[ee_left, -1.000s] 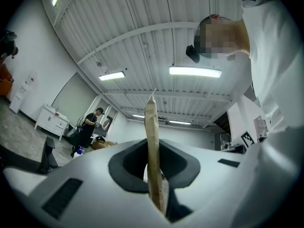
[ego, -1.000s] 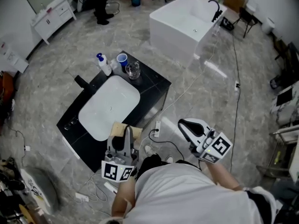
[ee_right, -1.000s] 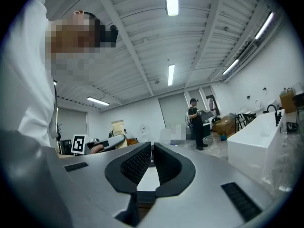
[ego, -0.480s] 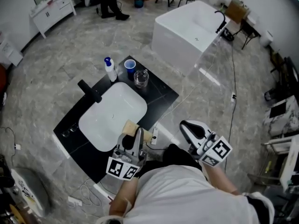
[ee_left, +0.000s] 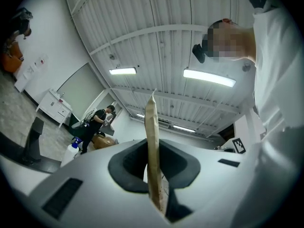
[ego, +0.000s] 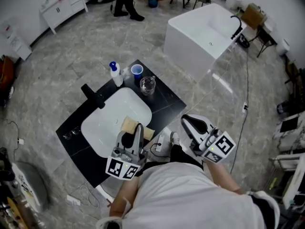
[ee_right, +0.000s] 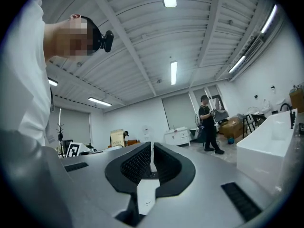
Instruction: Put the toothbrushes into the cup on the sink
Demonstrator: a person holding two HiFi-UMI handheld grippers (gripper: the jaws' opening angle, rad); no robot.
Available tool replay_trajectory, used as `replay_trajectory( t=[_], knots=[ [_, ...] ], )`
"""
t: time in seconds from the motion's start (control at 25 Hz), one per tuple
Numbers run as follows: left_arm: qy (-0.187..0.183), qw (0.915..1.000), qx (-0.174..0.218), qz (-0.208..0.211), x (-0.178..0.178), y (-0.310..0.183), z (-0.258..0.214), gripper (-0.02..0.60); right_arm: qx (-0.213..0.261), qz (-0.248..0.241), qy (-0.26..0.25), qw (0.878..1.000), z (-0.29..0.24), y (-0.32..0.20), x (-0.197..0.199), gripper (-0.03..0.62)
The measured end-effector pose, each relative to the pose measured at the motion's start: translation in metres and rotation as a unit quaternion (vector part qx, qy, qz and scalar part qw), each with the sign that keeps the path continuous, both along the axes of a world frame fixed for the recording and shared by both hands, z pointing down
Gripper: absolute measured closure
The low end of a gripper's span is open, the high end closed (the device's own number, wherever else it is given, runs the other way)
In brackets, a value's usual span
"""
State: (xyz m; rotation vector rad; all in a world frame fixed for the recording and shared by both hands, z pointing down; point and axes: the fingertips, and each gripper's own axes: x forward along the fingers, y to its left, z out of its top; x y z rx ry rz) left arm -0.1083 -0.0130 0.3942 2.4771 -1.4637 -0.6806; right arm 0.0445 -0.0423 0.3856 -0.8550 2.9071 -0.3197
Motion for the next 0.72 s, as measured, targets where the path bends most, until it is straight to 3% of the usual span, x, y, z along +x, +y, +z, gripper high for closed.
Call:
replay_trajectory(
  t=[0.24, 0.48, 0.72],
  knots=[
    [-0.041, 0.9980, 0.035, -0.033, 0.024, -0.033, -0.034, 0.543, -0.002, -0.024, -0.014, 1.000, -0.008, -0.051, 0.024, 0.548],
    [-0.065, 0.9945, 0.037, -0.073, 0.008, -0.078, -0.033, 0.543, -0.011, -0.051, -0.025, 0.998, -0.004, -0.071, 0.026, 0.548],
    [-0.074, 0.9931, 0.027, -0.088, -0.009, -0.137, -0.005, 0.543, -0.027, -0.044, -0.021, 0.998, 0.007, -0.075, 0.038, 0.548]
  ],
)
